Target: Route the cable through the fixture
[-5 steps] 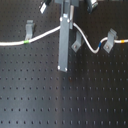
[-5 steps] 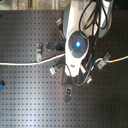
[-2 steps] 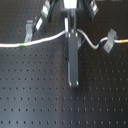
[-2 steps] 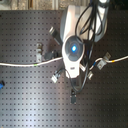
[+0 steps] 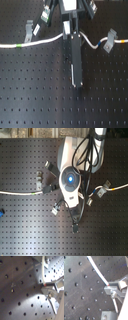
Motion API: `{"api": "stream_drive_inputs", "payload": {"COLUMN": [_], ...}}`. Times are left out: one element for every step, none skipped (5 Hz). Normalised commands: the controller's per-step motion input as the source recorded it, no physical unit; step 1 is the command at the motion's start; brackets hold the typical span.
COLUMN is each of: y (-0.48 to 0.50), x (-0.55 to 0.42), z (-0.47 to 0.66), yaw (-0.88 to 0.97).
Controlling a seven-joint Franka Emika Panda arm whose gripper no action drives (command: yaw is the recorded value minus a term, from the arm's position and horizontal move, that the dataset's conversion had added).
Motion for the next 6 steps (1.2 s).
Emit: {"api": "stream_drive_inputs", "payload": {"y": [0.458, 0.701, 0.207, 0.0, -0.021, -0.015], "x": [-0.101, 0.038, 0.019, 0.0, -0.127, -0.173], "z": [-0.01, -0.02, 0.0, 0.0, 0.0, 0.0], "yaw": [0.0, 0.09, 0.11, 0.0, 0.43, 0.57]}}
